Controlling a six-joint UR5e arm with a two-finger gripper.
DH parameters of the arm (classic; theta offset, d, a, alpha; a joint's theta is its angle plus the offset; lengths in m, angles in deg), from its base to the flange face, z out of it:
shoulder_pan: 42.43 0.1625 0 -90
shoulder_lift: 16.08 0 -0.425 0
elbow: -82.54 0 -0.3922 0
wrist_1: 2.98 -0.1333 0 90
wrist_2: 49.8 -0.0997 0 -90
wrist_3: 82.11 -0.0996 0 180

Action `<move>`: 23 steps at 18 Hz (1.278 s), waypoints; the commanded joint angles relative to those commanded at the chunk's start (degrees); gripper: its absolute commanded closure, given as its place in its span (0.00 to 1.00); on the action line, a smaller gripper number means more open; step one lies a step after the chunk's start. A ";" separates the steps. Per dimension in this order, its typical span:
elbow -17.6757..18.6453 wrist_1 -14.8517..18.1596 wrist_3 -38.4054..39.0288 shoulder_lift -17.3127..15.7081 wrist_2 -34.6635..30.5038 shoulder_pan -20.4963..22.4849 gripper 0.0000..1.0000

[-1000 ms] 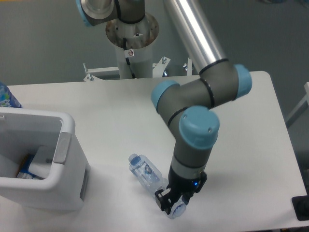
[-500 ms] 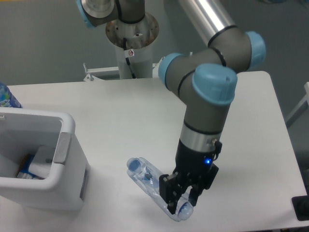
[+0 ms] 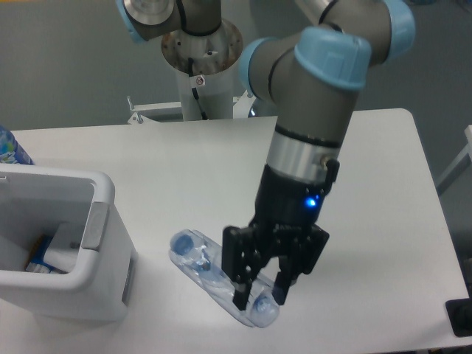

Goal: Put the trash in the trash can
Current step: 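Lower the gripper around the bottle's middle and close it, then lift the bottle and carry it into the white bin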

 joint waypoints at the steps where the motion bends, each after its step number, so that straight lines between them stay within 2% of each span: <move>1: -0.53 -0.44 -0.35 -0.18 1.14 -0.09 0.45; 8: -1.76 -3.16 -1.67 -1.32 7.12 -0.88 0.45; 13: -1.76 -4.04 -2.55 -1.67 7.30 -5.35 0.45; 23: -0.80 -4.40 -7.46 -1.50 7.30 -11.51 0.45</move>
